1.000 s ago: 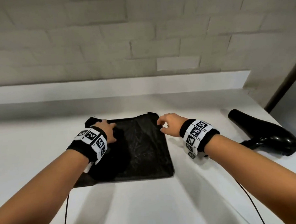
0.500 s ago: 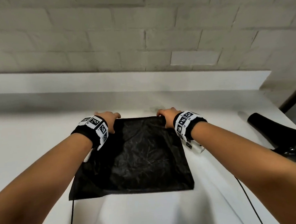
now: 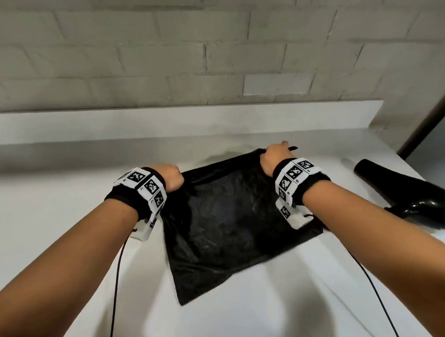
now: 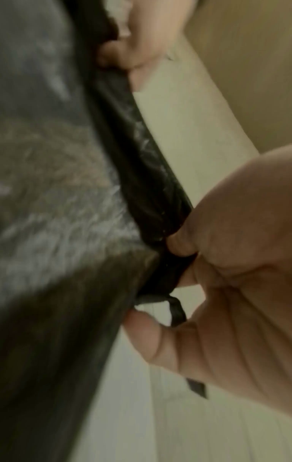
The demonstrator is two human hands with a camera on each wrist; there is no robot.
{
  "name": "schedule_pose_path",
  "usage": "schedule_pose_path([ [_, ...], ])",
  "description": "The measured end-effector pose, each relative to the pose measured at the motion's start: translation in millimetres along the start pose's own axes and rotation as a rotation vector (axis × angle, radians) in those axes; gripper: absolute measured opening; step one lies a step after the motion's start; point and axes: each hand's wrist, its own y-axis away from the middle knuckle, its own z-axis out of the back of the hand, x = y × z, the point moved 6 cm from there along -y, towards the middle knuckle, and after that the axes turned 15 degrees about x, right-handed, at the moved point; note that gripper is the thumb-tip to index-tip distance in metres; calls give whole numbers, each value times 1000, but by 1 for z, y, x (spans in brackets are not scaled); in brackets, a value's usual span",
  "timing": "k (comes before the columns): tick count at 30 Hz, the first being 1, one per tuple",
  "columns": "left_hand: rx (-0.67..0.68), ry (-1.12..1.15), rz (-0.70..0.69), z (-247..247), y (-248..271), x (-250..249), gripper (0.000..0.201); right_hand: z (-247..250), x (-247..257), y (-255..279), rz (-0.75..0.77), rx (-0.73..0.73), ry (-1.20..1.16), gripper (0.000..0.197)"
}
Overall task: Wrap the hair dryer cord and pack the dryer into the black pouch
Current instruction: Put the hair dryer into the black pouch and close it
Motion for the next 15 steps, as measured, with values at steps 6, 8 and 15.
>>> schedule_pose_path([
  [6, -127, 248, 12, 7, 4, 1, 79, 14, -12, 15, 153, -3, -749, 28],
  [8, -209, 321, 38, 14, 13, -2, 68, 17, -20, 22, 176, -70, -1044, 26],
  [15, -563, 288, -202, 28, 42, -42, 68, 33, -27, 47, 277, -220, -526, 41],
])
